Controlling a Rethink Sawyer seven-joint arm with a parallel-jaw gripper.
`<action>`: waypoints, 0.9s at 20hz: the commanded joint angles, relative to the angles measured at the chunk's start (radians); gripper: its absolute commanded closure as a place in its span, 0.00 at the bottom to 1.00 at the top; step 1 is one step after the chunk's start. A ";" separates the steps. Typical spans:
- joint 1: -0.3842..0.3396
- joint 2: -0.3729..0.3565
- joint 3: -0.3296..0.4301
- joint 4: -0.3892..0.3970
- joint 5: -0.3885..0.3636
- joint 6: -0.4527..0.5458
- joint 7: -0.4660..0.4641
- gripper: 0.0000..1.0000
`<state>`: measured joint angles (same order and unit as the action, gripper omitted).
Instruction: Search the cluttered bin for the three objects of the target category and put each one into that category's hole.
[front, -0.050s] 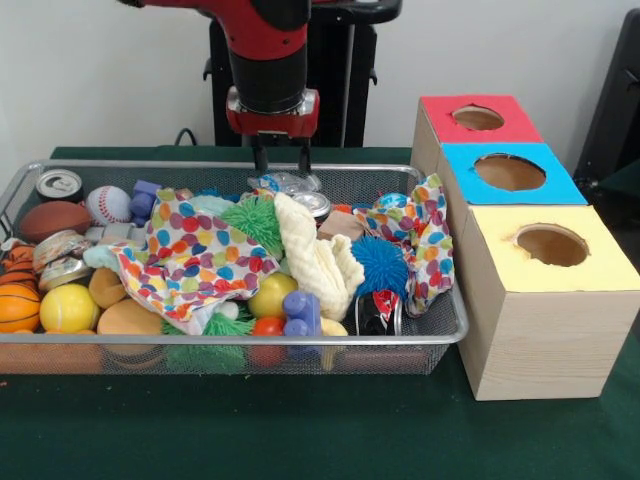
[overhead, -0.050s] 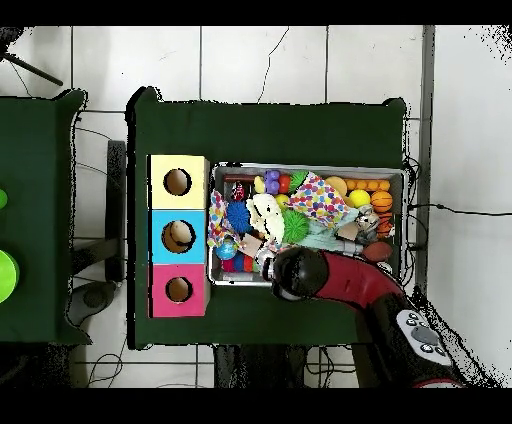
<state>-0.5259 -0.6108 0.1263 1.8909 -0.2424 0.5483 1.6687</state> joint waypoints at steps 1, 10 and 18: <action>-0.029 0.066 0.116 -0.057 -0.078 -0.069 -0.065 0.00; -0.017 0.128 0.132 -0.080 -0.105 -0.135 -0.008 0.00; -0.021 0.153 0.131 -0.073 -0.109 -0.174 0.012 0.00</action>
<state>-0.5444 -0.5588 0.1606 1.8903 -0.2902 0.5256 1.6687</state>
